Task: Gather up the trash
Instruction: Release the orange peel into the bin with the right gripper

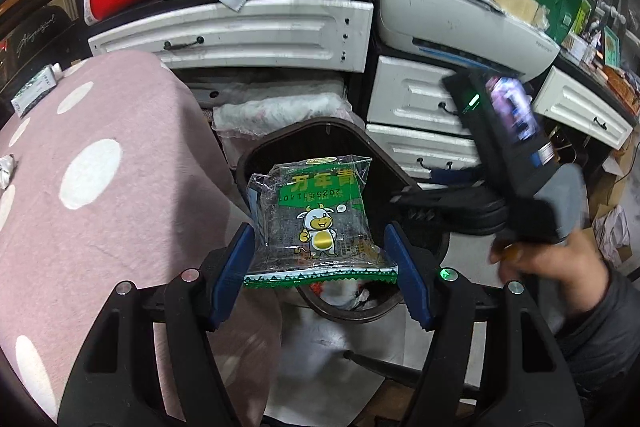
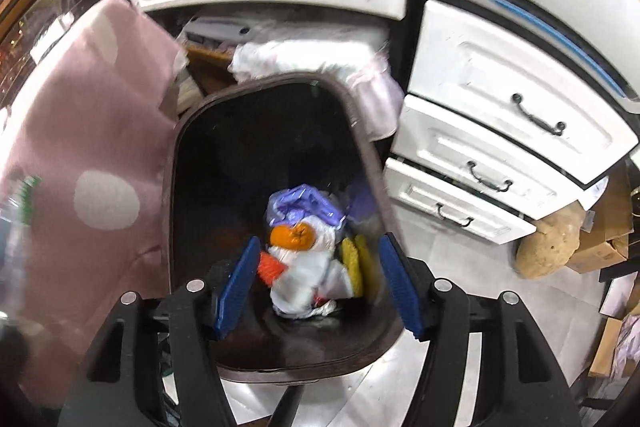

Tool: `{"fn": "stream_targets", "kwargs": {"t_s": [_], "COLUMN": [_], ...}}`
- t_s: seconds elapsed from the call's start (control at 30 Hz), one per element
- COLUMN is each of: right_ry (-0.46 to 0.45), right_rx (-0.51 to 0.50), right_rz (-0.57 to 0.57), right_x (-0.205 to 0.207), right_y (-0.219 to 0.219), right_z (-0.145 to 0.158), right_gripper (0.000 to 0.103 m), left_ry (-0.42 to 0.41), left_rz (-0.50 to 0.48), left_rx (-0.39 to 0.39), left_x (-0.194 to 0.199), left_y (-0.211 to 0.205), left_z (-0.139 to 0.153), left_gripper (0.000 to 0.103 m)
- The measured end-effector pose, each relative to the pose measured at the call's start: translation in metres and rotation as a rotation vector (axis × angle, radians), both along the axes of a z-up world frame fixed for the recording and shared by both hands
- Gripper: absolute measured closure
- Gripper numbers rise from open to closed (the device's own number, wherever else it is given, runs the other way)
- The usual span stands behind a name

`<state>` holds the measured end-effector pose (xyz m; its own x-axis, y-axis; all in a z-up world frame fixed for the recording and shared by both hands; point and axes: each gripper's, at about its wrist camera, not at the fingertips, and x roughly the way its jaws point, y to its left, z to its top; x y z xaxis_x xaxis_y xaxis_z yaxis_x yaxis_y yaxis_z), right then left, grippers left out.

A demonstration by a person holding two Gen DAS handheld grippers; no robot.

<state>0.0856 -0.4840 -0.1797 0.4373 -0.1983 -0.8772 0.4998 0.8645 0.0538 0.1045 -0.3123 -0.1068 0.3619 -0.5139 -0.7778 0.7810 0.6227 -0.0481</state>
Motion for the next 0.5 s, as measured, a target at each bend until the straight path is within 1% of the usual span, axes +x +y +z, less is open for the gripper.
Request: {"fn": "stream_targets", "kwargs": {"t_s": [0.07,0.17,0.33,0.5], "right_ry": [-0.016,-0.028,-0.025,-0.034], "right_rx": [-0.021,-0.035,-0.086,-0.076], "right_rz": [-0.021,-0.038,-0.059,-0.072], "right_x": [-0.004,-0.006,-0.01,-0.014], "right_y": [-0.004,-0.008,-0.012,-0.019], "right_z": [0.008,0.013,0.017,0.018], "right_gripper": [0.037,0.037,0.037,0.037], "left_ry": [0.017,0.029,0.038,0.038], "left_rz": [-0.002,-0.009,-0.03,-0.041], "left_rx": [0.011,0.031,0.058,0.086], "left_x": [0.002,0.005,0.004,0.007], "left_y": [-0.007,-0.019,-0.037,-0.054], "left_z": [-0.008,-0.018,-0.035,-0.05], "left_gripper": [0.036,0.036,0.036,0.036]}}
